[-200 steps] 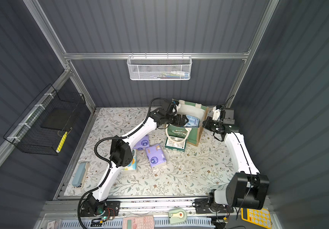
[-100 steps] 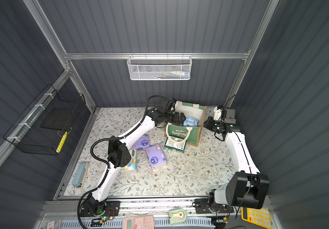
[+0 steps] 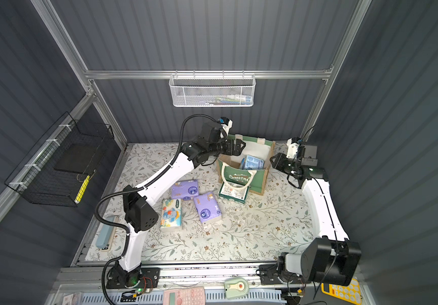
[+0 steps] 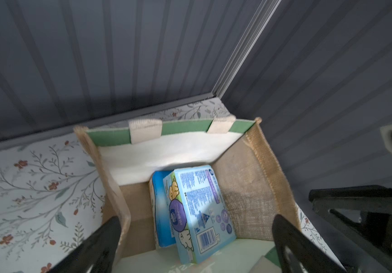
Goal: Put tissues into the canvas bag
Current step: Place the pack of facial tissues in the canvas bag, then pick up the pack of facial tissues from the center of the board.
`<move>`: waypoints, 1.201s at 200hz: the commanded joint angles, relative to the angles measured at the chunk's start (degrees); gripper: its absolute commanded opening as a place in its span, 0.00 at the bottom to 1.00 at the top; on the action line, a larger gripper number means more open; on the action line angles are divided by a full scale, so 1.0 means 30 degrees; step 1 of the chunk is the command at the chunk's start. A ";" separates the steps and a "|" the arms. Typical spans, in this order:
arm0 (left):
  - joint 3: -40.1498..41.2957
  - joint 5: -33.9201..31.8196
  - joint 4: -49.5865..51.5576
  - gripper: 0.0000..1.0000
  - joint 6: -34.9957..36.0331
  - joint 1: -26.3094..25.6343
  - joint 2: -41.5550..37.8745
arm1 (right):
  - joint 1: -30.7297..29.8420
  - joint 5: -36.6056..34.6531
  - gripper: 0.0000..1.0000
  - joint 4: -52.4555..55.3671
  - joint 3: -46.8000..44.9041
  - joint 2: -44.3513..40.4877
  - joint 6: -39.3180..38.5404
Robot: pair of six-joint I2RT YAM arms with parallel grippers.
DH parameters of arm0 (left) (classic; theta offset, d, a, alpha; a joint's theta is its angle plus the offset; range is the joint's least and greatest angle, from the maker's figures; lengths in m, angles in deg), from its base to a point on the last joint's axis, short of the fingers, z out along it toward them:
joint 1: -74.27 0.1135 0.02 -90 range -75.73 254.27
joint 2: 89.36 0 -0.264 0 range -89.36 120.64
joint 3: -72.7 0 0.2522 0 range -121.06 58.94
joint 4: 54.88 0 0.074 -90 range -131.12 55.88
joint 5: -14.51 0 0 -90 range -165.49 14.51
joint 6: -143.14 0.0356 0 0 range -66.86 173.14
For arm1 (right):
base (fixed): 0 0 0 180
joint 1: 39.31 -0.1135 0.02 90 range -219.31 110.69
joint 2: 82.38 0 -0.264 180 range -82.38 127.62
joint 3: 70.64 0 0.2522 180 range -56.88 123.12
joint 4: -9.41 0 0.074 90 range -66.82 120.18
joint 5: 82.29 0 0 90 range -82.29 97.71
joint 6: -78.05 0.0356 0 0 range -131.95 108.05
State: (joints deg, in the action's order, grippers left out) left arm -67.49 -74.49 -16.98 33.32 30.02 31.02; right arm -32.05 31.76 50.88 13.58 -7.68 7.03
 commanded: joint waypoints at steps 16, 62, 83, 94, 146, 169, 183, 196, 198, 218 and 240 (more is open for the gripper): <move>0.1855 -0.1664 -0.1786 1.00 0.1293 -0.0338 -0.2220 | 0.0126 -0.0037 0.61 -0.0301 -0.0157 -0.0997 -0.0152; 0.6793 -0.3881 -0.2796 1.00 0.0973 -0.0331 -0.5711 | 0.0126 0.0437 0.73 -0.1698 -0.2035 -0.3284 0.0315; 0.9130 -0.4609 -0.3169 1.00 0.0444 -0.0336 -0.7336 | 0.0039 0.1006 0.76 -0.3177 -0.3553 -0.4885 0.0967; 1.0102 -0.4947 -0.3068 1.00 0.0158 -0.0338 -0.8053 | -0.0060 0.1201 0.77 -0.3729 -0.4400 -0.5532 0.1302; 1.4464 -0.6062 -0.2429 1.00 -0.1996 -0.0338 -1.0889 | -0.2403 0.0555 0.80 -0.6581 -0.8606 -0.8429 0.2904; 1.6982 -0.6350 -0.2134 1.00 -0.3676 -0.0336 -1.1895 | -0.4739 -0.0624 0.80 -0.7610 -1.0235 -0.9194 0.3223; 1.8120 -0.6359 -0.1603 1.00 -0.4810 -0.0334 -1.2327 | -0.6166 -0.1069 0.80 -0.8735 -1.1460 -0.9498 0.3816; 1.9004 -0.6106 -0.1019 1.00 -0.5885 -0.0337 -1.2563 | -0.7317 -0.1219 0.80 -1.0123 -1.2674 -0.9618 0.4651; 1.9125 -0.6067 -0.0929 1.00 -0.6010 -0.0345 -1.2581 | -0.7447 -0.1257 0.80 -1.0358 -1.2865 -0.9631 0.4796; 2.0513 -0.5166 -0.0679 1.00 -0.7499 -0.0452 -1.2623 | -0.9218 -0.2124 0.79 -1.2104 -1.4242 -0.9258 0.5744; 2.1823 -0.4343 -0.0947 1.00 -0.8905 -0.0652 -1.2442 | -1.0939 -0.2742 0.79 -1.2453 -1.4498 -0.7770 0.5714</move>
State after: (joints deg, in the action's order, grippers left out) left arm -5.22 -90.60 -21.16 13.89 28.81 -5.64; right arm -60.72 27.17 19.65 -29.24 -34.33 21.94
